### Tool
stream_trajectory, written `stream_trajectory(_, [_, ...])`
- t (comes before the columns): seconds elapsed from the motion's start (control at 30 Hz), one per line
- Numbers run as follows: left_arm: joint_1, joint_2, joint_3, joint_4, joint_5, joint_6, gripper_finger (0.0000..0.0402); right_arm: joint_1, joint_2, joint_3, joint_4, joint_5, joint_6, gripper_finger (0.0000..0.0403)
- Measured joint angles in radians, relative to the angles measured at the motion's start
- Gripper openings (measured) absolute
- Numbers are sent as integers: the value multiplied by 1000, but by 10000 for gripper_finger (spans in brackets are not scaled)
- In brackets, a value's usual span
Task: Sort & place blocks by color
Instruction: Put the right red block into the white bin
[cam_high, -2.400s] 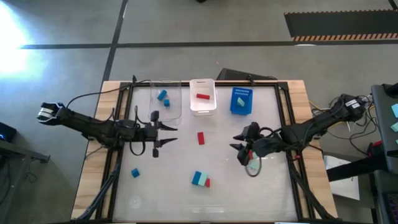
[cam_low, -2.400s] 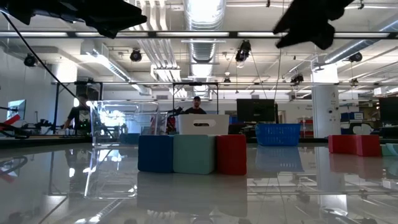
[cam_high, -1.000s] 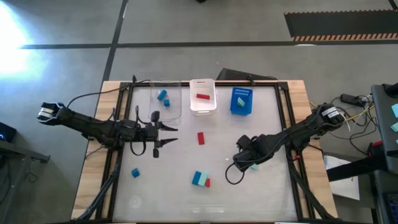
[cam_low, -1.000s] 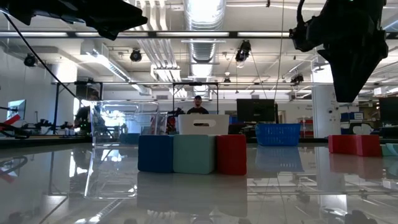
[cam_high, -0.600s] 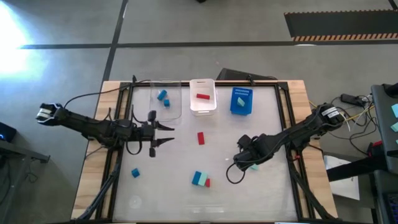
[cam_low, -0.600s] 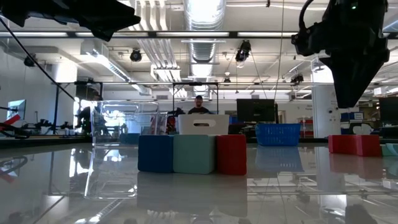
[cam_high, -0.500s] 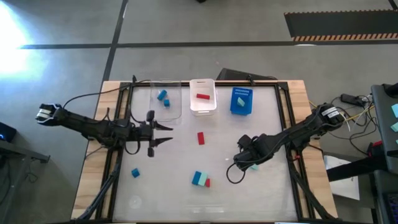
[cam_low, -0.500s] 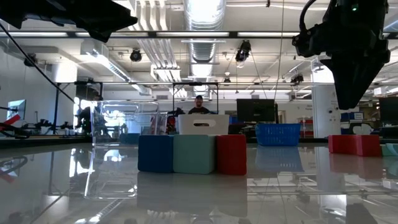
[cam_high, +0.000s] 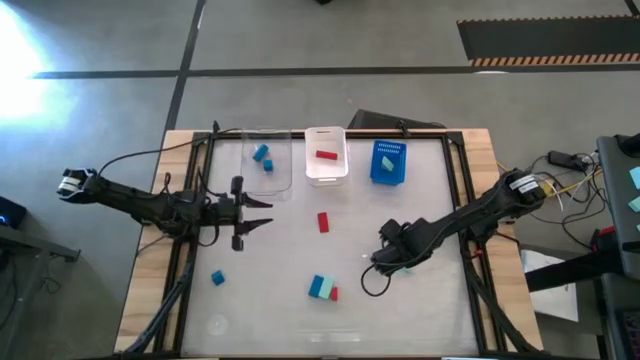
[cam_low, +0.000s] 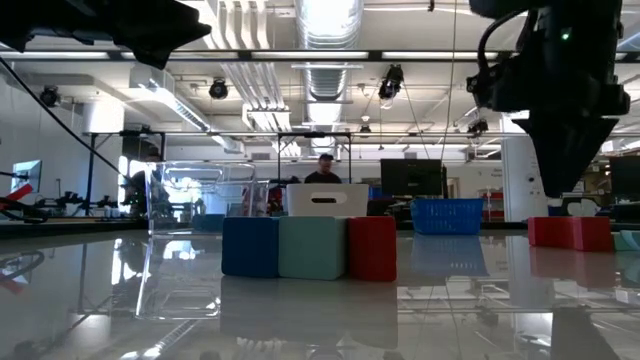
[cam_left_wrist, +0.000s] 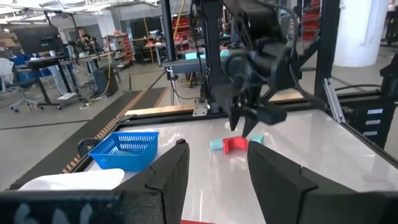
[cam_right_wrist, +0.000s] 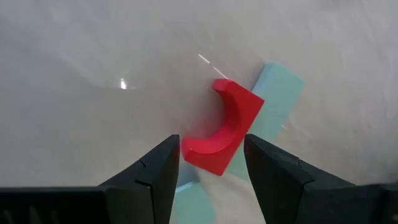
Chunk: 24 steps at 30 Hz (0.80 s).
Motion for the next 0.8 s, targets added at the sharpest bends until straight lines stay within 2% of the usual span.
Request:
stream_trajectory(0.43, [1, 6, 1, 15, 0, 1, 148, -23, 118, 1, 3, 1, -52, 165])
stream_trajectory(0.57, [1, 11, 2, 16, 0, 1, 148, -24, 123, 2, 3, 8, -55, 135])
stream_trajectory(0.8, [1, 11, 2, 18, 0, 1, 148, -25, 123, 1, -5, 16, -53, 53])
